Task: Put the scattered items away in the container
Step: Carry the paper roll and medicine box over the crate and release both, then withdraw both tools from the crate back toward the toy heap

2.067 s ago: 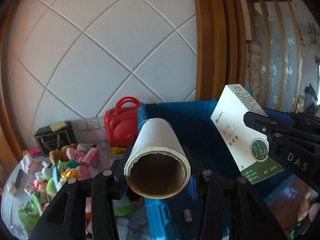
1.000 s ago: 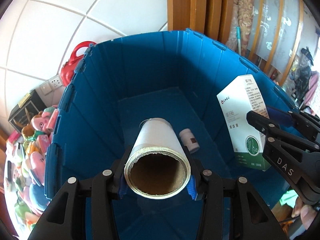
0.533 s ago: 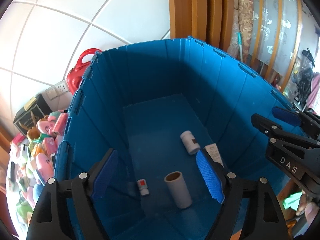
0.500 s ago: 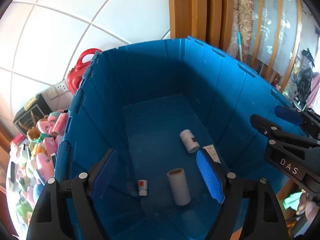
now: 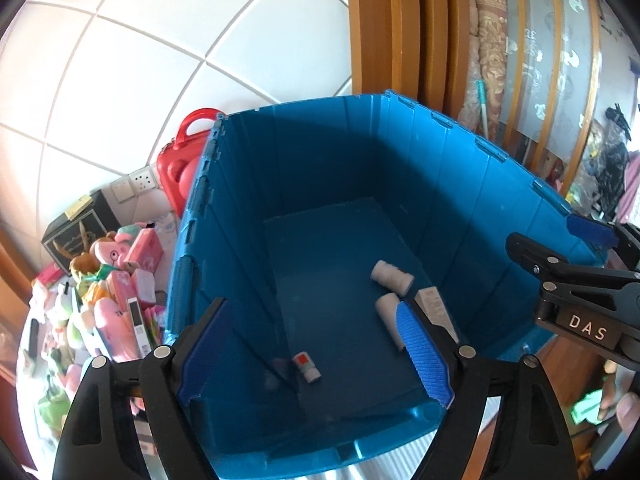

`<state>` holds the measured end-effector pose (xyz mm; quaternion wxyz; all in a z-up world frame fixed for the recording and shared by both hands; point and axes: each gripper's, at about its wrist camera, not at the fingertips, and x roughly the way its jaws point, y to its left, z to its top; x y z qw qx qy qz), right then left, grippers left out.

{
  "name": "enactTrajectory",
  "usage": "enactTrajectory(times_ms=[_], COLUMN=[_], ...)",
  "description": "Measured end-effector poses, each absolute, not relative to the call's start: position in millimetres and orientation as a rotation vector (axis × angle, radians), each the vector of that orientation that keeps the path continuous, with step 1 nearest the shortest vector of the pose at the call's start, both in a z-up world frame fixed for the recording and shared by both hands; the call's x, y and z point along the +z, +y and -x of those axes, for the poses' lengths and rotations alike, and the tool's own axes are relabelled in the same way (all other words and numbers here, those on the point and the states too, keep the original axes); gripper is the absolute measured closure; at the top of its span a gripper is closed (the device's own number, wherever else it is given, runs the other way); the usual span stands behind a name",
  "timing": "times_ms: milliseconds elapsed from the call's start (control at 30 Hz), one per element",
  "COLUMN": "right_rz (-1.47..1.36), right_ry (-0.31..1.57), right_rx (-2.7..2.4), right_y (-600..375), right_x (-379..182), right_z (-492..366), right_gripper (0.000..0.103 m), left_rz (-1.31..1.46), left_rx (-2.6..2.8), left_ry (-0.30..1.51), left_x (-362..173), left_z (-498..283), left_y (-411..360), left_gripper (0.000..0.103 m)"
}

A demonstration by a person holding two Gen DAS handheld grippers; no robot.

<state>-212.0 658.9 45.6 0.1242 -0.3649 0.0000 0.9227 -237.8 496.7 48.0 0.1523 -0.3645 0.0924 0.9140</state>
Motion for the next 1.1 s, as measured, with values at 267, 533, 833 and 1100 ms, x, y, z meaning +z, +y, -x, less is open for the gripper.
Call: enactTrajectory(times_ms=[267,533,833,1100], right_rz=[1.015,0.989,0.982,1.010], right_ry=[-0.017,-0.071,-0.123,-0.130], right_rx=[2.744,2.827,2.923,3.040], right_y=[619,556,474,384], right_x=[60,72,77,63], right_z=[198,186,171,159], right_gripper=[0.013,0.001,0.001,0.000], left_rz=[0.982,0.974,0.970,1.022], left_rx=[2.707,2.773,2.864,2.990], left_ry=[0.206,0.170,0.113,0.077], left_x=[62,64,61,40], left_z=[216,197,171,144], left_y=[443,379,289,182], left_gripper=[0.015,0.014,0.014,0.014])
